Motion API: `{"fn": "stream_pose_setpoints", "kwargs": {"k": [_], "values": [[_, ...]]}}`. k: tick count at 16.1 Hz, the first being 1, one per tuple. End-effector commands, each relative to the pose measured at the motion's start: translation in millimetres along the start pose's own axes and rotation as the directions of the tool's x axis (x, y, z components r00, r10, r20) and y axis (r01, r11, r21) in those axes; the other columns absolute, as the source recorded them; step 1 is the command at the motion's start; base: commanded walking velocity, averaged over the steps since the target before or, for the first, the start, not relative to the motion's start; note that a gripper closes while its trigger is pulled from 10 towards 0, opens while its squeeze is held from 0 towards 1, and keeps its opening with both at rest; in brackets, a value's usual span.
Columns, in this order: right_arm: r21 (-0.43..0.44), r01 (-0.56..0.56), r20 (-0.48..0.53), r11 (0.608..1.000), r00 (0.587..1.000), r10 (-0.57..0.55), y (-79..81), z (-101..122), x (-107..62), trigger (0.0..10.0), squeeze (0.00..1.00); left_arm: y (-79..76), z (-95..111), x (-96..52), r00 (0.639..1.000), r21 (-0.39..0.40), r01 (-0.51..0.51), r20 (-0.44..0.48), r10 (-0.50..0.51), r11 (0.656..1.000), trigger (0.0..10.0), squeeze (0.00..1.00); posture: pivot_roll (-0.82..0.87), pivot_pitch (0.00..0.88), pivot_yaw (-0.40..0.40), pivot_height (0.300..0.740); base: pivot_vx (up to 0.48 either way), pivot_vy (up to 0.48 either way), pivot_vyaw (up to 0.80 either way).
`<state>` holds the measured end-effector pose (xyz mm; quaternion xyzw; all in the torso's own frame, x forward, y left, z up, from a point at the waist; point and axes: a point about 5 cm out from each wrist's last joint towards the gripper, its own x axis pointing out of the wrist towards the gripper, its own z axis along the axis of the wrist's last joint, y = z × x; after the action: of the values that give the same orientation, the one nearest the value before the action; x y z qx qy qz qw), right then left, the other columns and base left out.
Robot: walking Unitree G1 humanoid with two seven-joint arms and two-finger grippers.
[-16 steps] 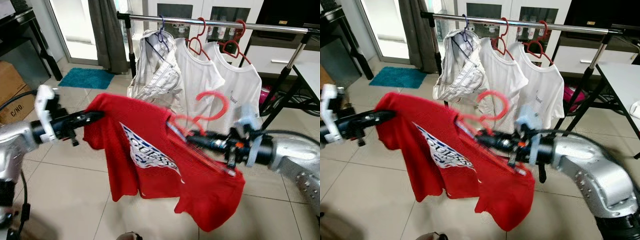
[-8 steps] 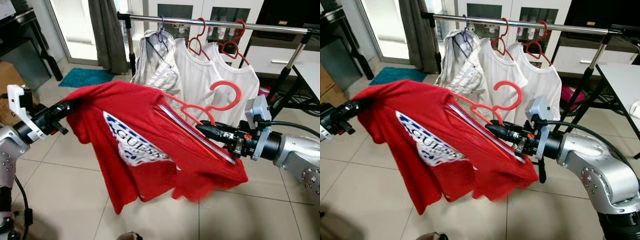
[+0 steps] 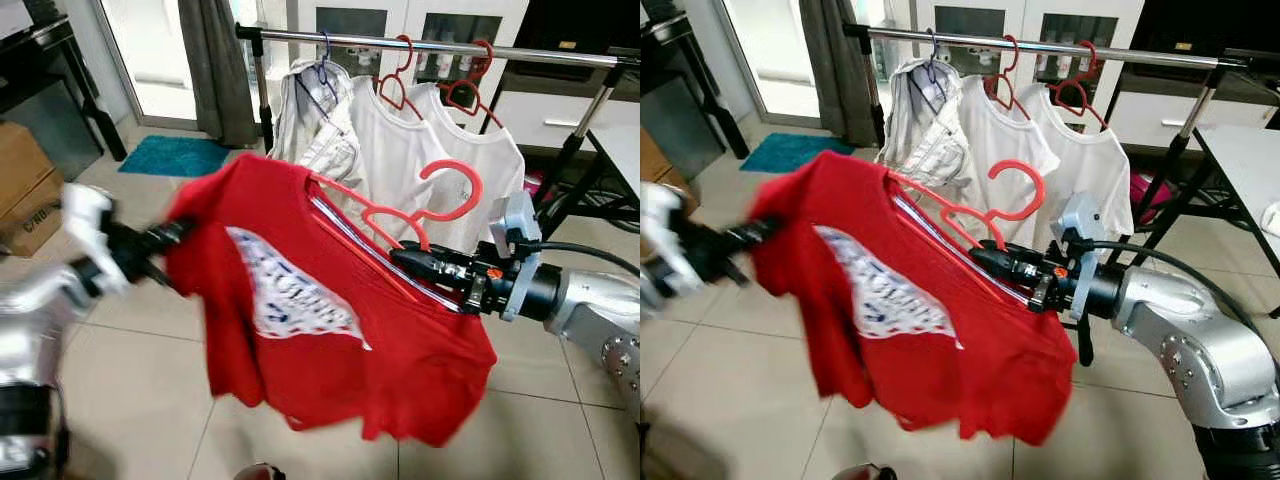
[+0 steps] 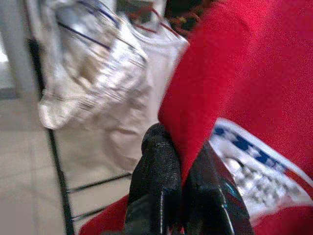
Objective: Hang hanger
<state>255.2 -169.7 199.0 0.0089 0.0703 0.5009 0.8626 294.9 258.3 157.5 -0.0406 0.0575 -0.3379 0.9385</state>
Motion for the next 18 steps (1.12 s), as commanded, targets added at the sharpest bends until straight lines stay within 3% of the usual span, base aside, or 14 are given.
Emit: {"fn": "stream_pose_setpoints", "kwargs": {"k": [1, 2, 5, 9, 12, 13, 14, 15, 16, 17, 18], "values": [[-0.014, 0.015, 0.017, 1.000, 1.000, -0.014, 0.7, 5, -3.0, 10.0, 0.00, -5.6, 3, 5.1, 1.000, 0.058, 0.017, -0.014, -0.016, 0.998, 10.0, 1.00, -0.08, 0.046, 0.076, 0.740, 0.000, 0.000, 0.00], [-0.014, 0.020, 0.017, 1.000, 1.000, -0.019, 0.7, 4, -3.0, 10.0, 0.00, -7.0, 2, 5.8, 1.000, 0.065, 0.022, -0.023, -0.020, 0.998, 10.0, 1.00, -0.08, 0.046, 0.077, 0.740, 0.000, 0.000, 0.00], [0.021, 0.103, 0.029, 0.995, 0.994, -0.103, -0.8, 2, -8.1, 10.0, 0.00, 0.4, -9, -10.4, 0.993, 0.081, -0.051, -0.098, 0.059, 0.995, 10.0, 1.00, -0.08, 0.047, 0.075, 0.740, 0.000, 0.000, 0.00], [0.029, 0.126, -0.001, 0.992, 0.992, -0.126, 3.0, -3, -15.1, 10.0, 0.00, 0.8, -22, -22.2, 0.986, 0.068, -0.097, -0.126, 0.105, 0.993, 10.0, 1.00, -0.08, 0.052, 0.069, 0.740, 0.000, 0.000, 0.00], [0.028, 0.198, -0.044, 0.980, 0.980, -0.197, 2.3, -17, -19.7, 10.0, 0.00, 2.0, -24, -15.5, 0.968, 0.122, -0.207, -0.119, 0.221, 0.971, 10.0, 1.00, -0.08, 0.057, 0.067, 0.740, 0.000, 0.000, 0.00], [0.039, 0.345, -0.102, 0.938, 0.935, -0.340, -5.9, -35, -17.6, 10.0, 0.00, -10.4, -20, -1.3, 0.967, 0.087, -0.247, -0.039, 0.252, 0.965, 10.0, 0.94, -0.08, 0.063, 0.070, 0.740, 0.000, 0.000, 0.00], [0.027, 0.446, -0.138, 0.895, 0.888, -0.439, -9.9, -48, -13.3, 10.0, 0.00, -24.3, -20, 8.5, 0.963, 0.030, -0.270, 0.017, 0.270, 0.962, 10.0, 0.21, -0.08, 0.063, 0.070, 0.740, 0.000, 0.000, 0.00], [0.040, 0.508, -0.133, 0.860, 0.856, -0.499, -8.9, -59, -5.2, 10.0, 0.00, -37.3, -23, 18.0, 0.948, 0.007, -0.316, 0.035, 0.316, 0.949, 10.0, 0.00, -0.07, 0.066, 0.062, 0.740, 0.000, 0.000, 0.00], [0.038, 0.555, -0.129, 0.831, 0.827, -0.547, -7.9, -66, 0.9, 10.0, 0.00, -45.2, -27, 24.6, 0.929, -0.008, -0.368, 0.039, 0.369, 0.930, 10.0, 0.00, -0.07, 0.066, 0.062, 0.740, 0.000, 0.000, 0.00], [0.070, 0.612, -0.122, 0.788, 0.789, -0.602, -8.8, -73, 5.4, 10.0, 0.00, -54.6, -31, 31.6, 0.925, 0.049, -0.379, 0.041, 0.377, 0.924, 10.0, 0.00, -0.06, 0.070, 0.050, 0.740, 0.000, 0.000, 0.00], [0.047, 0.647, -0.121, 0.761, 0.760, -0.639, -9.5, -77, 9.6, 10.0, 0.00, -64.4, -38, 37.9, 0.932, 0.099, -0.364, 0.037, 0.362, 0.926, 10.0, 0.00, -0.06, 0.072, 0.045, 0.740, 0.000, 0.000, 0.00]]}}
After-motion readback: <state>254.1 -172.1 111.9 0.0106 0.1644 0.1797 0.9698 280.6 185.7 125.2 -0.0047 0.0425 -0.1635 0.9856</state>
